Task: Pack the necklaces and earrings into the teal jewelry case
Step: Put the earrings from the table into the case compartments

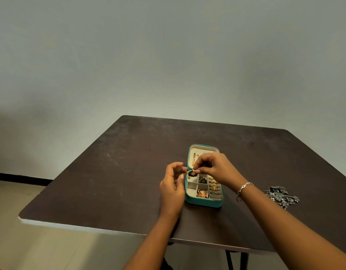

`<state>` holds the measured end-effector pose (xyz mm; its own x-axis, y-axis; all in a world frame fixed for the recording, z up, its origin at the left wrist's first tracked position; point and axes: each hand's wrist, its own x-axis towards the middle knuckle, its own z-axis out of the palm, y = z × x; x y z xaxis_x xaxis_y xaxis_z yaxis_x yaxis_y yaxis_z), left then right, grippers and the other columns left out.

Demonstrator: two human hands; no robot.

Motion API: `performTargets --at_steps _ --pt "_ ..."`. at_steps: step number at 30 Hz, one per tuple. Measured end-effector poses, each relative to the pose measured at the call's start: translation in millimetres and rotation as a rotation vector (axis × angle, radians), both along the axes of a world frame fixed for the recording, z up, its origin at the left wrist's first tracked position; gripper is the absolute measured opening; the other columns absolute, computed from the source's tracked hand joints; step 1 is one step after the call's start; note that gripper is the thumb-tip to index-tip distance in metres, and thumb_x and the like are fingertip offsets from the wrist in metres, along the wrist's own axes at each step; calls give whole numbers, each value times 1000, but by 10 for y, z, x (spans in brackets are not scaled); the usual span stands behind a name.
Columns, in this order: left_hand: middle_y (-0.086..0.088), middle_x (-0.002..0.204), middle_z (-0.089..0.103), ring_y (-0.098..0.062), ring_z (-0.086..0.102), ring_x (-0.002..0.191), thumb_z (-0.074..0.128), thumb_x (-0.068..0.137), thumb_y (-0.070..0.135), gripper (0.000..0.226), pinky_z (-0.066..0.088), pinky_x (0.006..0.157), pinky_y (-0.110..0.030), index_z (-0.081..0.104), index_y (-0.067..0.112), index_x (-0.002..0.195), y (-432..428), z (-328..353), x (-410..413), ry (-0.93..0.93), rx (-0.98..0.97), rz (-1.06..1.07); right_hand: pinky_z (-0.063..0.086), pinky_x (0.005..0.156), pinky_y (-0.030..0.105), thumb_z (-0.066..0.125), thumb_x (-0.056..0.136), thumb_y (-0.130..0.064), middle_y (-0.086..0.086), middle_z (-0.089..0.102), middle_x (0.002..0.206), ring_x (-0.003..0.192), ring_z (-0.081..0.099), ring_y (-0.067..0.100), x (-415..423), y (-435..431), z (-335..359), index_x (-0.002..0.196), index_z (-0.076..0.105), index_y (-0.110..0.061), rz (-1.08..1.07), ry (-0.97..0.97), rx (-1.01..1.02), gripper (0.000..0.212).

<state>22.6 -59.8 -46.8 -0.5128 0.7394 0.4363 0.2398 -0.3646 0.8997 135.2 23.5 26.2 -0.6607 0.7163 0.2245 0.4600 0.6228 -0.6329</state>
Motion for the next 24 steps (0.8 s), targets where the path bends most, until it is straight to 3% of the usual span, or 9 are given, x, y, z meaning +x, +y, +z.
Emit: performTargets --at_steps 3,6,12,16,24 --pt "11 104 59 4 54 98 52 88 -1 30 38 78 2 54 23 106 34 -41 -20 130 -73 41 50 71 13 67 78 -2 -8 64 80 75 61 1 83 40 47 84 69 -8 -36 -43 69 8" --pt "10 108 56 4 51 98 53 88 4 24 38 76 1 57 19 106 74 -81 -37 259 -131 72 47 71 8 65 80 -2 -2 65 90 84 61 6 157 92 50 87 69 -8 -67 -111 122 10" --pt "11 105 53 10 48 95 50 89 2 20 40 74 0 59 16 99 105 -107 -54 358 -168 54 48 82 17 64 81 -4 2 68 98 85 56 3 187 127 -26 89 69 -10 -59 -243 156 11" --pt "12 105 52 10 48 93 47 88 -1 22 39 73 1 60 15 96 120 -117 -54 376 -188 56 44 70 7 62 83 -4 2 68 100 87 55 2 161 136 -56 90 69 -10 -37 -302 120 12" --pt "11 100 53 10 49 89 48 88 0 20 39 72 -3 60 14 93 145 -129 -57 397 -212 66 49 82 24 64 81 -5 2 62 102 94 58 14 105 178 -114 90 70 -11 -38 -347 194 12"
